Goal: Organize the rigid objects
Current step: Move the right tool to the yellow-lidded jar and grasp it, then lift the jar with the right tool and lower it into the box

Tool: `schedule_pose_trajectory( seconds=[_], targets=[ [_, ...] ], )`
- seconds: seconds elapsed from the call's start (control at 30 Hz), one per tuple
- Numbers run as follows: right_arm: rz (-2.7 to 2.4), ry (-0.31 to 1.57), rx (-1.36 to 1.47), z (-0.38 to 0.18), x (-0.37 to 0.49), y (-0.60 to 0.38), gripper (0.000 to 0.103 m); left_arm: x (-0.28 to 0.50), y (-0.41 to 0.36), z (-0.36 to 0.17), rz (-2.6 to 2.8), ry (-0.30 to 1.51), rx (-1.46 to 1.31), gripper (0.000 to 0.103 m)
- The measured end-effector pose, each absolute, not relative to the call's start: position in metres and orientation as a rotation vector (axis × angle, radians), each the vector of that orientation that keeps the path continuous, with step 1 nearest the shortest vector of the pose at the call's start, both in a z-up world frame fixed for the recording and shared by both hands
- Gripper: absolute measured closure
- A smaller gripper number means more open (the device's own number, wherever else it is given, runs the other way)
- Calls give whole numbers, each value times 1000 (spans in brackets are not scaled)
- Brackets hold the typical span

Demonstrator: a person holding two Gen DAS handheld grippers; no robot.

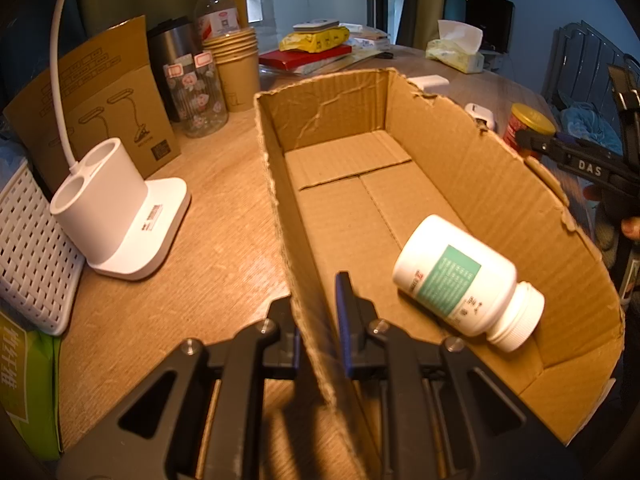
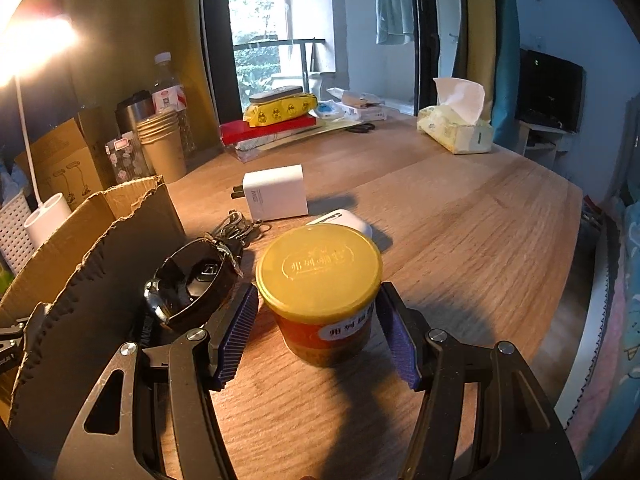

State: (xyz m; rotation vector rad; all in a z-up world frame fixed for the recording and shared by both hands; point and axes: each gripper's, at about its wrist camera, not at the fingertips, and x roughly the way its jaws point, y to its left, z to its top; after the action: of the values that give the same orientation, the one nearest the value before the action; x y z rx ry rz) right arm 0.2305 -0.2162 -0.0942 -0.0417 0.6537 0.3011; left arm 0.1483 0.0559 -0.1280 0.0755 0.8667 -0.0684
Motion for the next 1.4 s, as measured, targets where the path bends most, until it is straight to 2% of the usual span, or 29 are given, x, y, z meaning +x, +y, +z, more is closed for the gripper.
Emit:
schedule_pose_trajectory(
  seconds=[0.9, 1.03, 1.4],
  targets=[
    [314, 691, -57, -94, 251, -213, 39, 149, 56, -129, -69, 867, 77, 88],
    [315, 688, -68, -94, 251, -213, 45, 149, 56, -129, -70, 868, 76, 88],
    [295, 670, -93, -93, 246, -210, 45, 149, 57, -128, -71, 868, 81, 88]
  ],
)
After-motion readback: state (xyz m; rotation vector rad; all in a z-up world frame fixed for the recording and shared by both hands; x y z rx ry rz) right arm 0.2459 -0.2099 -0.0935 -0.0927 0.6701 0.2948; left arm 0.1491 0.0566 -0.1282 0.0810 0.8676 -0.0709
